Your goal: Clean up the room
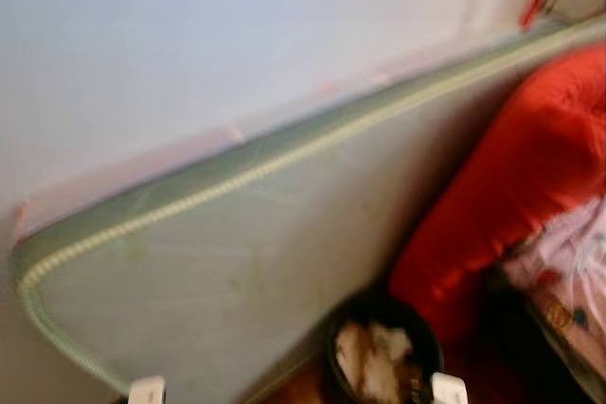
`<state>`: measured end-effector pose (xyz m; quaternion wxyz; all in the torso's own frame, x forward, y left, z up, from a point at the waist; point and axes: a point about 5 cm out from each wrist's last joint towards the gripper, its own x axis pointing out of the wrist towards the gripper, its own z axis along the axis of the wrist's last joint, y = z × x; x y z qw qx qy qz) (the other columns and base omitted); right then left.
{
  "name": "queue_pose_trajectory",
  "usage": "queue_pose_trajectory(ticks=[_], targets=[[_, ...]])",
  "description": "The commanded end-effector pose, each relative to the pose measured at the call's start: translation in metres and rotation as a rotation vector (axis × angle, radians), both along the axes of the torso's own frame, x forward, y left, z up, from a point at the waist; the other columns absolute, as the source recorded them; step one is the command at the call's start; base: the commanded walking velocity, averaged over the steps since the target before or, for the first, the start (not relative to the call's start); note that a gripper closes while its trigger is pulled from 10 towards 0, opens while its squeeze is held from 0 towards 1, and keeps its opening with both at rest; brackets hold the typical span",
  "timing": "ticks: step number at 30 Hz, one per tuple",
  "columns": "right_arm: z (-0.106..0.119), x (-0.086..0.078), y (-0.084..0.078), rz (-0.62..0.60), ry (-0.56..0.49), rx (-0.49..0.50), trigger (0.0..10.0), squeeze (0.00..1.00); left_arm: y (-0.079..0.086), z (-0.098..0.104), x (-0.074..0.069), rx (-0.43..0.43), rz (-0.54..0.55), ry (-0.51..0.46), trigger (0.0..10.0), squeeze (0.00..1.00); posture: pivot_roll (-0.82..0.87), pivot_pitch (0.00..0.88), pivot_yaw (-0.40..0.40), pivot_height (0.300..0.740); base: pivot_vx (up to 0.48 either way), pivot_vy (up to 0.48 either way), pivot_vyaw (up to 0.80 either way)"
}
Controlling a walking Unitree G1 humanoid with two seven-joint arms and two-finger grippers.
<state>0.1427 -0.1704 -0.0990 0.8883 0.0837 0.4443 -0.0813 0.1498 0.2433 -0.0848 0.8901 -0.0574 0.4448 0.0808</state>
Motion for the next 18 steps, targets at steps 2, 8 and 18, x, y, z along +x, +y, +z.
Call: queue_pose_trajectory(ticks=[2, 8, 18], targets=[[0.0066, -0.0018, -0.0558, 0.060, 0.051, 0.062, 10.0, 0.00, -0.0444, -0.0051, 0.0150, 0.000, -0.088, 0.036, 10.0, 0.00, 0.08, 0.067, -0.038, 0.740, 0.000, -0.337, -0.71], [0.0073, -0.0007, -0.0566, 0.049, 0.037, 0.050, 10.0, 0.00, -0.0454, -0.0047, 0.0163, 0.000, -0.096, 0.034, 10.0, 0.00, 0.07, 0.071, -0.036, 0.740, 0.000, -0.338, 0.00], [0.0068, -0.0014, -0.0566, 0.038, 0.046, 0.050, 10.0, 0.00, -0.0460, -0.0037, 0.0185, -0.001, -0.103, 0.026, 10.0, 0.00, 0.07, 0.069, -0.032, 0.740, 0.000, -0.339, -0.43]])
